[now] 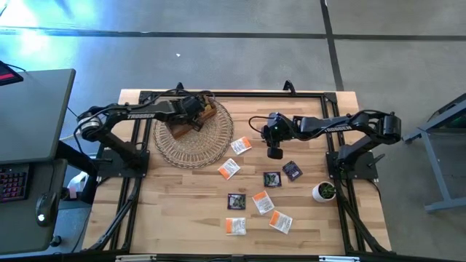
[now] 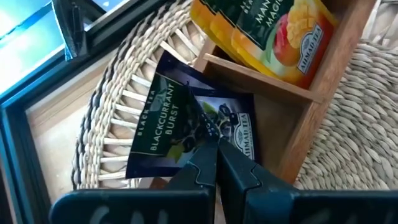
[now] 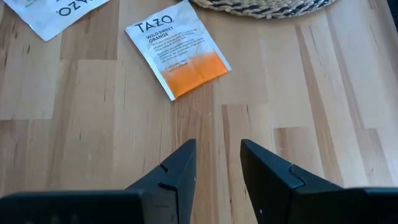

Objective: Pick & Place Tea
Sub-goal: Put the purple tea bag into the middle section of the wooden organizer

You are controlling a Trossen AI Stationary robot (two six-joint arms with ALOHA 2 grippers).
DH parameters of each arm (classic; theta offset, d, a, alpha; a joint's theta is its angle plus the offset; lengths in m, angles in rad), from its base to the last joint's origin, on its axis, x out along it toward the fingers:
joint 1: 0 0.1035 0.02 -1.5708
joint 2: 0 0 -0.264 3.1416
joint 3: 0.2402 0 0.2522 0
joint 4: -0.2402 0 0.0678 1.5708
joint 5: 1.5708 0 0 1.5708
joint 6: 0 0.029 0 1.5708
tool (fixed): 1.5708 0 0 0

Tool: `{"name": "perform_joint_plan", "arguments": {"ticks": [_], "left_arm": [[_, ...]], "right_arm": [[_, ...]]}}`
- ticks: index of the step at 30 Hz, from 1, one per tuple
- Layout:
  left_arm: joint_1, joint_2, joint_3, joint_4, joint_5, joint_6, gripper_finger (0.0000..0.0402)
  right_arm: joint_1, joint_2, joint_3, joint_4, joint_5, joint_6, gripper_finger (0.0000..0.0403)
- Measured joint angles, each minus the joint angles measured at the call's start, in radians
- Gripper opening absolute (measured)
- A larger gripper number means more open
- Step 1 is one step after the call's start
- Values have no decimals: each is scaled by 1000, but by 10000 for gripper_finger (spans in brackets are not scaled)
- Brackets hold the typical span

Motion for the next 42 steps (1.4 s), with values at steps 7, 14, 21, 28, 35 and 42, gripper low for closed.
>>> {"name": "perform_joint_plan", "arguments": {"ticks": [7, 14, 21, 28, 35, 42], "left_arm": [[0, 3, 1, -5, 8, 70, 16], [0, 4, 58, -7, -64, 193, 66], [0, 4, 126, -16, -99, 235, 117], [0, 4, 198, -95, -110, 138, 144], [-104, -45, 313, -234, 117, 45, 145], [-381, -182, 297, -214, 108, 20, 145]], "right_arm": [[0, 0, 0, 2, 0, 0, 122], [0, 0, 0, 23, -17, -1, 122], [0, 0, 0, 22, -103, -1, 122], [2, 0, -1, 54, -135, -2, 122], [12, 0, -1, 61, -136, -24, 122], [11, 0, -1, 59, -249, -18, 122]]}}
